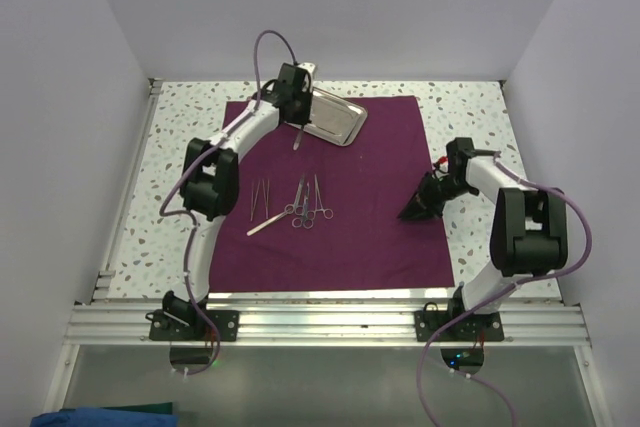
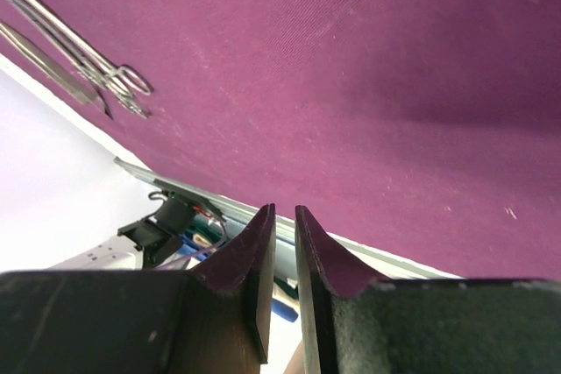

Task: Open and lay out the surgical kit
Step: Pick up the medical item from the surgical kit, then place the medical item in the surgical kit.

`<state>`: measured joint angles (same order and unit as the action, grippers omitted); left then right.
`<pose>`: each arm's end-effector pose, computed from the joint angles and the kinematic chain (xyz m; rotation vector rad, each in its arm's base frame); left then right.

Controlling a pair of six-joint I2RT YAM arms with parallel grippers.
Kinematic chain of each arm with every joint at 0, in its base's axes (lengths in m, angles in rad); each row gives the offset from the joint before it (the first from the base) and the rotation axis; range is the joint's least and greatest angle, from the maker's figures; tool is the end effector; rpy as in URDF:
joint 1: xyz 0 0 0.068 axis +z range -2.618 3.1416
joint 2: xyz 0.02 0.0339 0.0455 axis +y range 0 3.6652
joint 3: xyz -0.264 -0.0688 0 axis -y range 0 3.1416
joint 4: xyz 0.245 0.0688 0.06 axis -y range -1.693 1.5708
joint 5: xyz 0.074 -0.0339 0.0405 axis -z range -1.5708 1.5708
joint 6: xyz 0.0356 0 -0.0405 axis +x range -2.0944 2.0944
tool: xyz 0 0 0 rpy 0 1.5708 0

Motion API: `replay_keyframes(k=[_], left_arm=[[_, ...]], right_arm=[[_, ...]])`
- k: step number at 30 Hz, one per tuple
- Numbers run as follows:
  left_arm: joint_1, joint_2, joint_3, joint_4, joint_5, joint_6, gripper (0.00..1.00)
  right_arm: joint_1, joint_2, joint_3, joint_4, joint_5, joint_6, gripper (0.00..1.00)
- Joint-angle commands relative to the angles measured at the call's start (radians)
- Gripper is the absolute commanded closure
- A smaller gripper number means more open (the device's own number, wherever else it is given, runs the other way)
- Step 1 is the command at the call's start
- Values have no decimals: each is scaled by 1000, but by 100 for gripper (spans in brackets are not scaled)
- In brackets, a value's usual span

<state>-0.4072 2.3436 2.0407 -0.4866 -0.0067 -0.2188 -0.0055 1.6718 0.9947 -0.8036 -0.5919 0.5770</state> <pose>0.4897 -0.2110 0.2089 0.2206 2.3698 -0.2942 0.2846 0.0183 0.1663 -0.8018 -2.8147 -0.8933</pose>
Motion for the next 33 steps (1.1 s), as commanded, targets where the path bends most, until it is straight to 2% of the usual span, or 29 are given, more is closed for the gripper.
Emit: replay_keyframes(k=[1,5,8,15,18,19,20,22,25,26,27,28,31,33], left_arm=[[-7,-98,50,-47,10,-66,100],[-59,-209,-62,-37,-24,-216,100],[-193,-282,-204,-17,-120,-313,100],[-381,-280,-283,9,-137,-534,100],[-432,-245,-292,19,-153,-611,100],[-441,-234,-289,20,-153,-628,100],[-453,-213,-286,28,-154,-658,100],[-487,-193,-277,39,-165,-688,100],[-528,-152,-263,52,-208,-746,99],[-535,-132,-261,63,-222,-761,86],[-547,-122,-263,68,-240,-805,80],[-550,-112,-260,72,-240,-830,67],[-556,-70,-216,62,-234,-898,55],[-564,-61,-183,25,-248,-903,51]], right_arm=[[-22,-104,65,-75,41,-32,82],[-22,-226,143,-150,174,-29,83],[-22,-315,160,-232,271,-11,85],[-21,-503,58,-330,339,6,87],[-8,-584,-16,-335,330,17,76],[-2,-599,-34,-327,308,18,65],[-2,-615,-69,-319,297,18,44],[-2,-662,-99,-309,296,23,24],[-2,-710,-159,-295,296,37,18],[-2,-742,-188,-289,290,38,18],[-2,-754,-201,-292,288,38,18],[4,-765,-212,-296,285,35,18],[45,-808,-226,-345,313,24,18],[56,-848,-234,-361,329,29,18]])
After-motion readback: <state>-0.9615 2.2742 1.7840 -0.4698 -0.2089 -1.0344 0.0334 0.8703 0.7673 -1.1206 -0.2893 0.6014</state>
